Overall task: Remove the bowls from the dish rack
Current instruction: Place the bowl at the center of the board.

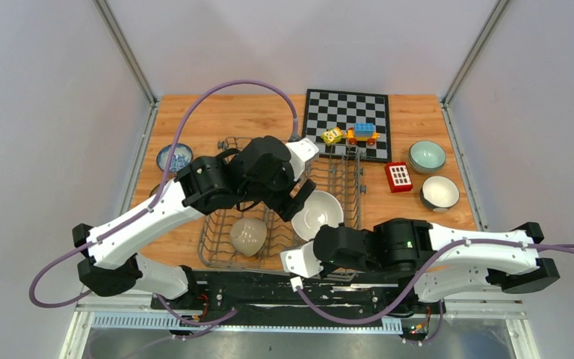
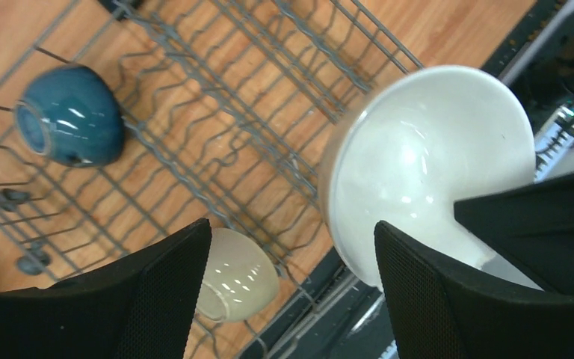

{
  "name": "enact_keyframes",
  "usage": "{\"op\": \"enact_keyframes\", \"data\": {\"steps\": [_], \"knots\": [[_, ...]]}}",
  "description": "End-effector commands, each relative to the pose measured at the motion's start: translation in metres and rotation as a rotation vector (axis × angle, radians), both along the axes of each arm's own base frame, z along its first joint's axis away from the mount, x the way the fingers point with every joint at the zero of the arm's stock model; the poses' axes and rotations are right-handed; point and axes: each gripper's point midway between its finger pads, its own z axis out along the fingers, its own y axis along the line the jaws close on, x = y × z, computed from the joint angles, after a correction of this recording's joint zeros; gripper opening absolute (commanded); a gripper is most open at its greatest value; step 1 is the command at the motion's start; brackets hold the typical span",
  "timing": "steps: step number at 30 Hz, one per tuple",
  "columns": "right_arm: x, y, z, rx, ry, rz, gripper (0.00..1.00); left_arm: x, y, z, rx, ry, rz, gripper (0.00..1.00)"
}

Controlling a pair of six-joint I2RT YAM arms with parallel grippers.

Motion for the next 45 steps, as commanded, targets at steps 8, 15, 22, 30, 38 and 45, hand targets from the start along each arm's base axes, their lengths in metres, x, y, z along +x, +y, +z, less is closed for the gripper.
{"op": "enact_keyframes", "data": {"steps": [8,15,22,30,38,45], "knots": [[0.002,0.015,0.022,0.032,-0.040,0.007,0.00,0.018,0.010,-0.012,0.183,-0.093,0.051,0.64],[0.002,0.020,0.023,0.035,-0.041,0.011,0.00,0.019,0.005,-0.021,0.215,-0.083,0.048,0.47],[0.002,0.019,0.021,0.032,-0.039,0.012,0.00,0.014,0.001,-0.028,0.220,-0.062,0.025,0.31],[0.000,0.020,0.017,0.037,-0.027,0.010,0.00,0.007,-0.004,-0.035,0.201,-0.024,0.004,0.00],[0.000,0.025,0.019,0.097,-0.001,-0.028,0.20,0.010,-0.006,-0.030,0.135,-0.040,0.039,0.00],[-0.007,0.039,0.043,0.273,0.113,-0.123,0.95,0.026,0.001,-0.013,0.003,-0.029,0.135,0.00]]}}
